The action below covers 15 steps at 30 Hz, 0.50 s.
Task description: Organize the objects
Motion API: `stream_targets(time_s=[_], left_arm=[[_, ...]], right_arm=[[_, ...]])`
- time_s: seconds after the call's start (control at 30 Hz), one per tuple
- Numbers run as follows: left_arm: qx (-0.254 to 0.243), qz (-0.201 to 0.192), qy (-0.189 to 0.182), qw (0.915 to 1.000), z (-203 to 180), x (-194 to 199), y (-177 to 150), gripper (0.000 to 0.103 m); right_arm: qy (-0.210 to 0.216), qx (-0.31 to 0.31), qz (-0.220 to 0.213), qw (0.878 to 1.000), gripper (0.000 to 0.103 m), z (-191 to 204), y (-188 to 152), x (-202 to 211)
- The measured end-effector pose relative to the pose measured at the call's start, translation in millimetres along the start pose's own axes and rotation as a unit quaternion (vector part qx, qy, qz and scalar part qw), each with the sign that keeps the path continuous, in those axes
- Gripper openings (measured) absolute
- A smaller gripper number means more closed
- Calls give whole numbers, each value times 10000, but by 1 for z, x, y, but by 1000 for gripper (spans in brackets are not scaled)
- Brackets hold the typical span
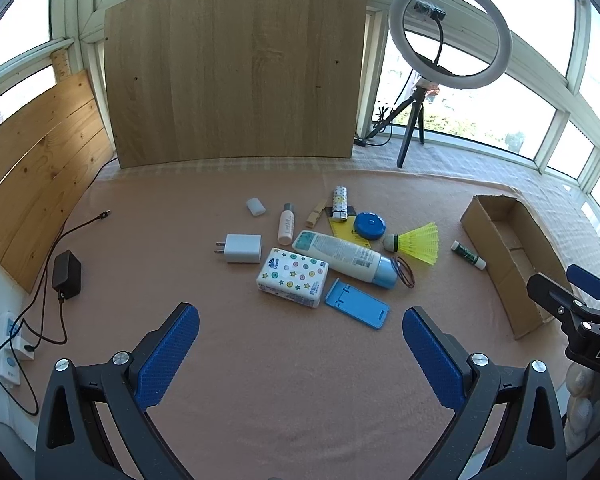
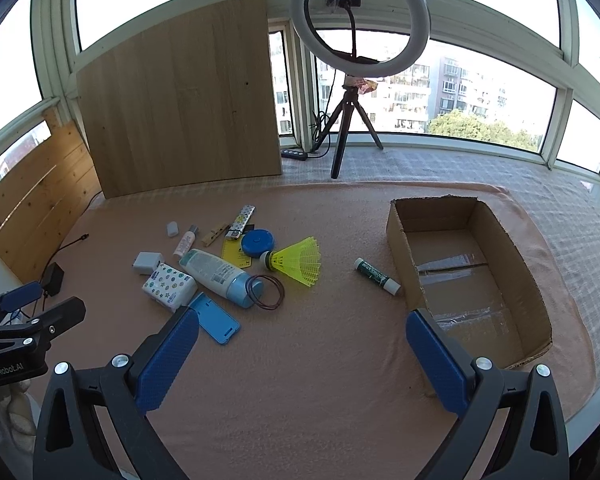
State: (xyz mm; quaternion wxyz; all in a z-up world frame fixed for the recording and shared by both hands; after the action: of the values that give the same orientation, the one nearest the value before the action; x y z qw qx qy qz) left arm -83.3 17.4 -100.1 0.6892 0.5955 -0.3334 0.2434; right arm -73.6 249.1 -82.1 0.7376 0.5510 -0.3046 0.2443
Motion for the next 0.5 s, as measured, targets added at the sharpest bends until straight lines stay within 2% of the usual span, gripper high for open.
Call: stream_targets(time_s=[0.5], left_arm=[[-17,59,-11,10000,-2,-5,-2,103]], right_arm=[[-15,-38,66,10000,102,-3,-3,-4]])
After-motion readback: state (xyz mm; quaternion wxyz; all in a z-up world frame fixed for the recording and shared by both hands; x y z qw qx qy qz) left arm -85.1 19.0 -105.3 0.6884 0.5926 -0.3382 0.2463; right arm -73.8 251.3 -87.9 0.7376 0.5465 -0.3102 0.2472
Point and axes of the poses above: each gripper's, at about its wrist camera, not at the fingertips, and x roughly against the way its jaws point, z to its left, y to its top, the point moved 9 cm from there along -x, roughly the way its jaws point, and after that the axes turned 11 degrees about -x, right-handed, at the moved point
